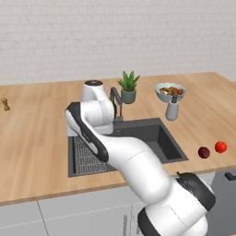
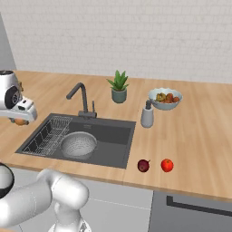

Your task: Put the colander in the sink, put the tangerine, apple, pear in the colander, and turn on the sink faucet and pour water over the colander.

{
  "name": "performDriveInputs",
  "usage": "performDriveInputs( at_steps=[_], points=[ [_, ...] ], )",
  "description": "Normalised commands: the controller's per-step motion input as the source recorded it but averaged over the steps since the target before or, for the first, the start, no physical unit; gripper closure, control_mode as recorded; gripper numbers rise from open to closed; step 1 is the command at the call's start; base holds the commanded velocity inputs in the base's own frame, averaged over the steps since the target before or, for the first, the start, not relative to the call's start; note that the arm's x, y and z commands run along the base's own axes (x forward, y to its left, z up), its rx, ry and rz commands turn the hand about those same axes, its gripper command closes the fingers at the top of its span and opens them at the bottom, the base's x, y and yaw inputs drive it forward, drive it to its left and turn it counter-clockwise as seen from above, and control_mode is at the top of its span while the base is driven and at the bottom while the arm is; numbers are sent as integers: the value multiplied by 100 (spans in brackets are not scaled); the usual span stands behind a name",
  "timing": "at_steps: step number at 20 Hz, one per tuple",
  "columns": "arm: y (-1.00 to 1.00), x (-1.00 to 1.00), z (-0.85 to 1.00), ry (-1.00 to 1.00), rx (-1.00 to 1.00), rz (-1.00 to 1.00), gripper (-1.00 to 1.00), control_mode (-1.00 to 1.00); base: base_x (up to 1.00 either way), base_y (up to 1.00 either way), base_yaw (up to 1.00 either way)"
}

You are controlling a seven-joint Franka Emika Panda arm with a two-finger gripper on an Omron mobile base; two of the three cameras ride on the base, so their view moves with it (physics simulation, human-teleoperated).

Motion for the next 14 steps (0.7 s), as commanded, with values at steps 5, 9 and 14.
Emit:
performDriveInputs(
  at_steps=[5, 9, 14],
  points=[
    [-100, 0, -5, 6, 0, -8, 100, -100, 0, 0, 0],
    [-100, 0, -22, 6, 0, -4, 100, -100, 0, 0, 0],
    [-100, 0, -36, 7, 0, -1, 100, -100, 0, 0, 0]
  ],
)
